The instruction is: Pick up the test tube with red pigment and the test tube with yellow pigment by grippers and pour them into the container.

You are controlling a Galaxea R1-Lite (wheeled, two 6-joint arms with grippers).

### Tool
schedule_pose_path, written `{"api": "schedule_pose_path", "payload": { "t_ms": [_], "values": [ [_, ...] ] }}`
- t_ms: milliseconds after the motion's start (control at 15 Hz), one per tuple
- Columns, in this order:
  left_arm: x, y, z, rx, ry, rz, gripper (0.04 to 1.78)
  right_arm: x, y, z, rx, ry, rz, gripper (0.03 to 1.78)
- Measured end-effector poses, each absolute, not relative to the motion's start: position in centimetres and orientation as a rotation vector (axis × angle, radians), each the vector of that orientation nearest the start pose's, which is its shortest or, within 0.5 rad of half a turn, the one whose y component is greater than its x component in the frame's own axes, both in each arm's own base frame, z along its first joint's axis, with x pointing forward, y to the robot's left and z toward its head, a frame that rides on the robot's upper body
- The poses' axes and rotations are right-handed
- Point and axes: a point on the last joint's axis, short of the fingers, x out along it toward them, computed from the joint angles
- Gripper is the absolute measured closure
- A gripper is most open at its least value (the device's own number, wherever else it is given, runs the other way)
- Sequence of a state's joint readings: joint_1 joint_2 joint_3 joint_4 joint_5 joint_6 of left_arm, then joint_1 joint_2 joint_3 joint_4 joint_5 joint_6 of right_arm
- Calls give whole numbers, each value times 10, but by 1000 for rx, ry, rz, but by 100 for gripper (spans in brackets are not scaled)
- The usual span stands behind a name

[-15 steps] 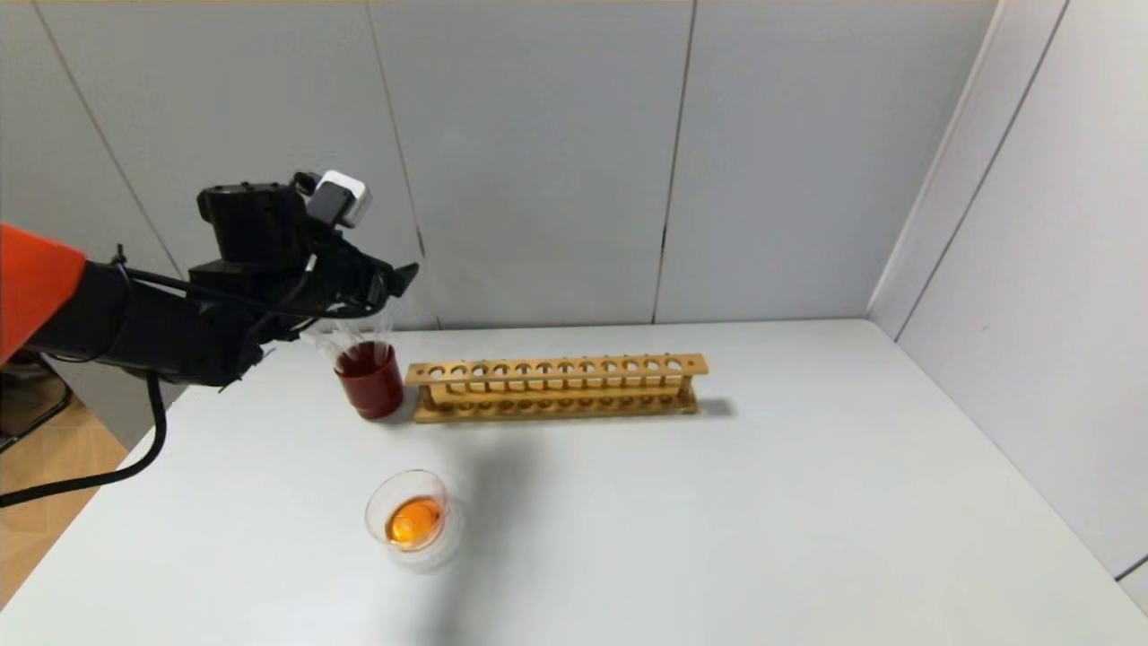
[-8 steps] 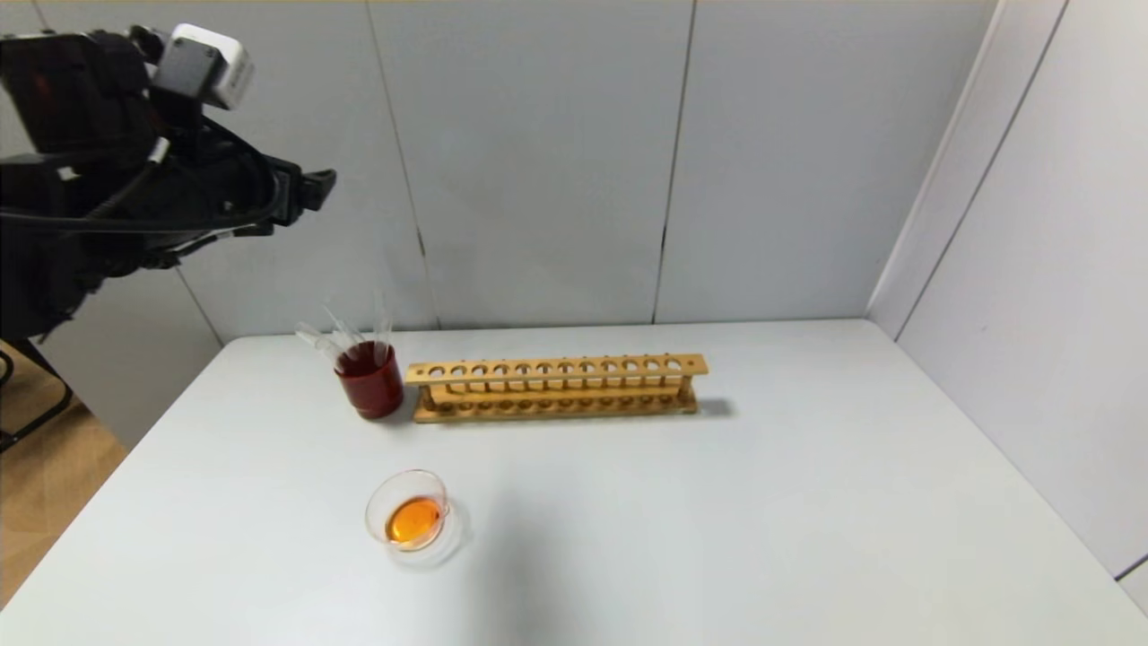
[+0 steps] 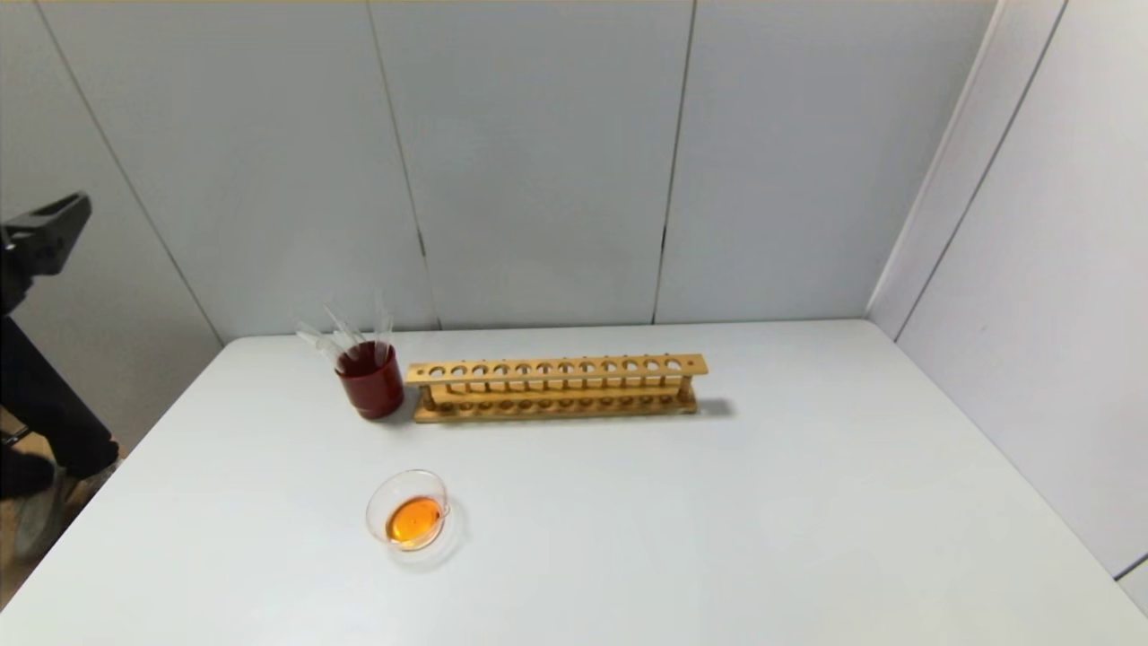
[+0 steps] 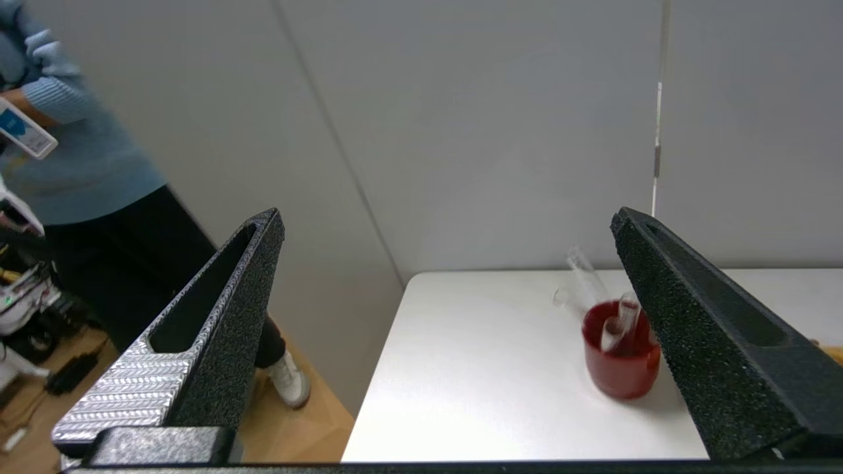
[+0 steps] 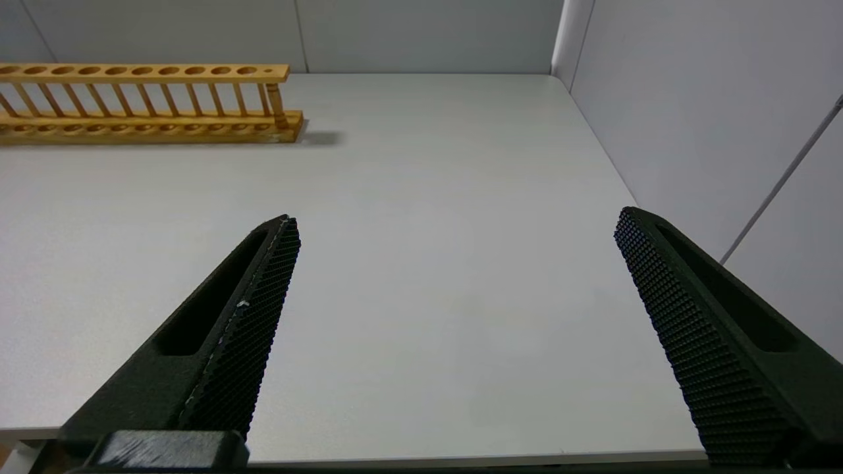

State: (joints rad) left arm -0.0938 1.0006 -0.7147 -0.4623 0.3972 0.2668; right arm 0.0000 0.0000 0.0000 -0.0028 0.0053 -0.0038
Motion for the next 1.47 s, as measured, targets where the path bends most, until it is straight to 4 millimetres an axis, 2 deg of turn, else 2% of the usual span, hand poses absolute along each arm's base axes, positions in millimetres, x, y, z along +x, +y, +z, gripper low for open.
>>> {"api": "schedule_pose_path", "payload": {
  "t_ms": [200, 333, 467, 667, 800, 1000, 1133, 1333, 1467],
  "values": [
    [65, 4, 271, 180, -180, 353, 7, -23, 0, 76, -4, -2, 6, 6],
    [27, 7, 248, 155, -201, 359, 7, -23, 0, 76, -4, -3, 6, 6],
    [-3, 8, 222, 125, -232, 340, 7, -23, 0, 76, -4, -3, 6, 6],
    [-37, 6, 189, 107, -310, 240, 7, -23, 0, 76, -4, -3, 6, 6],
    [-44, 3, 164, 93, -343, 131, 7, -23, 0, 76, -4, -3, 5, 6],
    [-32, 1, 122, 93, -302, 44, 7, -23, 0, 76, -4, -3, 5, 6],
    [-26, 1, 100, 87, -204, 28, 7, -23, 0, 76, -4, -3, 6, 6],
    [-23, 0, 77, 93, -13, -7, 7, -23, 0, 76, -7, -2, 6, 6],
    [-23, -1, 74, 104, 15, -36, 7, -23, 0, 76, -6, 0, 6, 6]
  ]
}}
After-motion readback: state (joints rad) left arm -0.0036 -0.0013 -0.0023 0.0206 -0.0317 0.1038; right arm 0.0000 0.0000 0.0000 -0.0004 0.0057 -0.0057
